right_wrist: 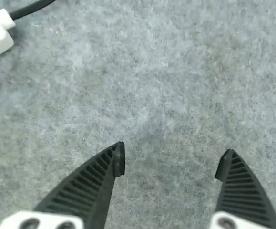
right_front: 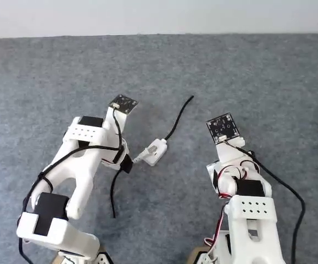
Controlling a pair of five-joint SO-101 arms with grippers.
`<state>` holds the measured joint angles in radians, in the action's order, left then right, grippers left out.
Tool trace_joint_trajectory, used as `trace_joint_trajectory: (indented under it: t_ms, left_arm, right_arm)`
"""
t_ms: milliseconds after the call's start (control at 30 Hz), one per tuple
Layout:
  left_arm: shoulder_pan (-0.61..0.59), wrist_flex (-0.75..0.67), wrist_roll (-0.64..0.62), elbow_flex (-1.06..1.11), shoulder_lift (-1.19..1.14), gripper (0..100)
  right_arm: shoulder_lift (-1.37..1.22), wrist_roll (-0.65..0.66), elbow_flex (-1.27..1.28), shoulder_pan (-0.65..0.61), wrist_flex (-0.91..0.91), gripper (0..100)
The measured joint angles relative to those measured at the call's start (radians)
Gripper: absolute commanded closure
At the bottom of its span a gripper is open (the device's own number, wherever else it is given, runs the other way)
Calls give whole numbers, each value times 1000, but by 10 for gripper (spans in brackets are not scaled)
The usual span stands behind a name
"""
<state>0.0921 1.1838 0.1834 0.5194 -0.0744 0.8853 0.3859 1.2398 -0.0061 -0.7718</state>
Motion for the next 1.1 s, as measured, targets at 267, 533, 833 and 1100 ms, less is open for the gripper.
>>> trace_joint_trajectory:
  t_ms: [267, 533, 833, 1100]
  left_arm:
    - [0, 0, -371, 2, 0, 746]
    - [3, -2, -509, 2, 0, 746]
    - [114, -3, -516, 78, 0, 746]
    - [150, -3, -519, 95, 0, 746]
  right_arm:
    - [0, 0, 0, 0, 0, 684]
    - [0, 0, 66, 0, 89, 684]
    - [0, 0, 66, 0, 109, 684]
    - [0, 0, 66, 0, 109, 684]
